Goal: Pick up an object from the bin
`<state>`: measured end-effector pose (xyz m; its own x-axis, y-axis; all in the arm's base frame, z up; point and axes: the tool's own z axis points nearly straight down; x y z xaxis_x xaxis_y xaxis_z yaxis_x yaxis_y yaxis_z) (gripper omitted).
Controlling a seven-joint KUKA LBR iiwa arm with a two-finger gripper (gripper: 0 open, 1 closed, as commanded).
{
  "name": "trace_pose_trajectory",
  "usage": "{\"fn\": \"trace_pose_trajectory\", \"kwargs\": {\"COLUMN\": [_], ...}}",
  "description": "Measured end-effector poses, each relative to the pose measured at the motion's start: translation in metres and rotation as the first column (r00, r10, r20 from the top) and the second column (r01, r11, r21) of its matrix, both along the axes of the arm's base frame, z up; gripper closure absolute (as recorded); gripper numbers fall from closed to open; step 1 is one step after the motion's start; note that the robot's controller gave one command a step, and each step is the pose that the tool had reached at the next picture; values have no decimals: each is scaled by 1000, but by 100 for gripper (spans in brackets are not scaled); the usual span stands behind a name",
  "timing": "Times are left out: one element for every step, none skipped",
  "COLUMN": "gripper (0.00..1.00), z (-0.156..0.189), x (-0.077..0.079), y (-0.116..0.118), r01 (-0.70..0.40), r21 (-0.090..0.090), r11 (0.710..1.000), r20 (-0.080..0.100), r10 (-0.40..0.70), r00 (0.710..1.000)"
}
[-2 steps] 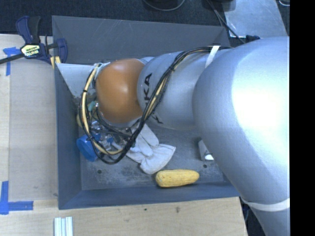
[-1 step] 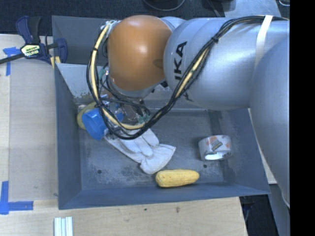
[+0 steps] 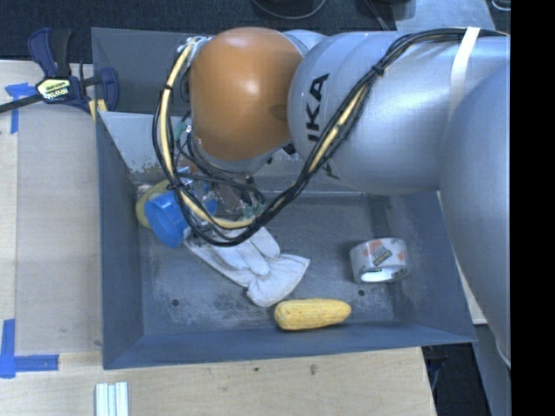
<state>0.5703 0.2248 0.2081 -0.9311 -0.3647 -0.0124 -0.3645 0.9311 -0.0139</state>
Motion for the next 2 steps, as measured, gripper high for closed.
{"fn": "trace_pose_trajectory", "kwargs": {"gripper": [100, 100], "z": [-51, -74], "x": [9, 9], "y": [1, 2], "r01": [9, 10], "r21": [4, 1], "r11": [1000, 1000], "r20": [9, 3], "r10": [-9, -10], "r00": [1000, 1000]}}
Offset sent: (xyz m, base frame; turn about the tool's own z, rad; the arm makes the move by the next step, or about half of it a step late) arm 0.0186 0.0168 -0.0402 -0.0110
